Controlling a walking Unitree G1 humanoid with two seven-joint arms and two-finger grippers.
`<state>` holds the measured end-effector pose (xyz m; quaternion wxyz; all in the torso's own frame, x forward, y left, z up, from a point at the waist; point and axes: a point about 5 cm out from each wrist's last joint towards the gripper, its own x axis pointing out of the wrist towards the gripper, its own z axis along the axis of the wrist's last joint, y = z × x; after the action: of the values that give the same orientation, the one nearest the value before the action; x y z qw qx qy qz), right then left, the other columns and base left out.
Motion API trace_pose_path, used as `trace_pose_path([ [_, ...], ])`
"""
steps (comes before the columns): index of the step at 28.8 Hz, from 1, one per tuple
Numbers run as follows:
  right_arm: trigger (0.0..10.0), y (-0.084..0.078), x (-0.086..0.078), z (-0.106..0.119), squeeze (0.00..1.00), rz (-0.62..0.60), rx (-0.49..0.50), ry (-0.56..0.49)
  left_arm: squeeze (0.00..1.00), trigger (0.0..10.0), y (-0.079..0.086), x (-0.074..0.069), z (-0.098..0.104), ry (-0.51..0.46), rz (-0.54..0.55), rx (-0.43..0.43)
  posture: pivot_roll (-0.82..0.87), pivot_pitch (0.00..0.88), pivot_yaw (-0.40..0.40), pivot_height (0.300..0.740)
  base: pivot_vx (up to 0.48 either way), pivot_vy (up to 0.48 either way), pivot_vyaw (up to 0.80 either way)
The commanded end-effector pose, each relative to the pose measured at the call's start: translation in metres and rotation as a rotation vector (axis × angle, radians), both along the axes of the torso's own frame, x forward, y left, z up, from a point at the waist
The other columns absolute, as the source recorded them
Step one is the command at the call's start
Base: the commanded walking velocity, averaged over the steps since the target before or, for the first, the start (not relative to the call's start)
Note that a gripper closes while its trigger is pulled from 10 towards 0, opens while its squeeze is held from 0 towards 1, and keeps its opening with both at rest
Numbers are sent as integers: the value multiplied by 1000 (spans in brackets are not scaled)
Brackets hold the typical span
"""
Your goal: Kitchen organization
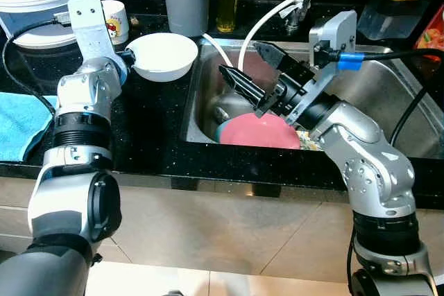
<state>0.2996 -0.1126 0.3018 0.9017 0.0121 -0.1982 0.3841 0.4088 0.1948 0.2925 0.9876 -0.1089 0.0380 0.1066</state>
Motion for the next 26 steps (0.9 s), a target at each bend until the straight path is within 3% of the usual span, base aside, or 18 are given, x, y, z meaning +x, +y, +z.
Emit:
trace_pose_path([
  [1,10000,4,-3,3,0,16,-5,-15,0,10000,-4,2,5,-22,-14,-46,129,99,23,740,0,0,0],
  [2,10000,4,-3,3,0,16,-5,-15,0,10000,-3,3,5,-21,-7,-127,126,98,25,740,0,0,0],
  [4,10000,4,-4,3,0,16,-4,-16,0,10000,-3,3,3,-12,-17,-200,124,97,25,740,0,0,0],
  [5,10000,4,-4,3,0,16,-4,-16,0,10000,-3,3,3,-12,-17,-200,124,97,25,740,0,0,0],
  [12,10000,4,-4,3,0,17,-5,-15,0,10000,0,7,-4,23,-8,-413,121,90,27,740,0,0,0],
  [17,10000,3,-4,4,0,17,-4,-18,0,9804,-1,8,-6,42,-4,-439,121,84,28,740,0,0,0],
  [18,10000,3,-4,4,0,17,-4,-19,0,9255,0,8,-7,49,3,-453,122,82,28,740,0,0,0],
  [19,10000,3,-5,4,0,18,-4,-19,0,4549,1,8,-9,55,8,-466,122,82,28,740,0,0,0],
  [20,10000,3,-5,4,0,18,-4,-19,0,4549,1,8,-9,55,8,-466,122,82,28,740,0,0,0],
  [21,10000,3,-5,4,0,18,-4,-19,0,3686,2,8,-10,61,12,-478,122,82,28,740,0,0,0],
  [22,10000,3,-5,4,0,19,-5,-19,0,1490,2,8,-11,67,12,-494,122,82,28,740,0,0,0],
  [23,10000,4,-5,4,0,20,-5,-19,0,0,2,8,-12,68,9,-516,121,77,27,740,0,0,0],
  [26,10000,4,-5,4,0,21,-5,-20,0,0,2,9,-12,66,1,-549,120,73,26,740,0,0,0],
])
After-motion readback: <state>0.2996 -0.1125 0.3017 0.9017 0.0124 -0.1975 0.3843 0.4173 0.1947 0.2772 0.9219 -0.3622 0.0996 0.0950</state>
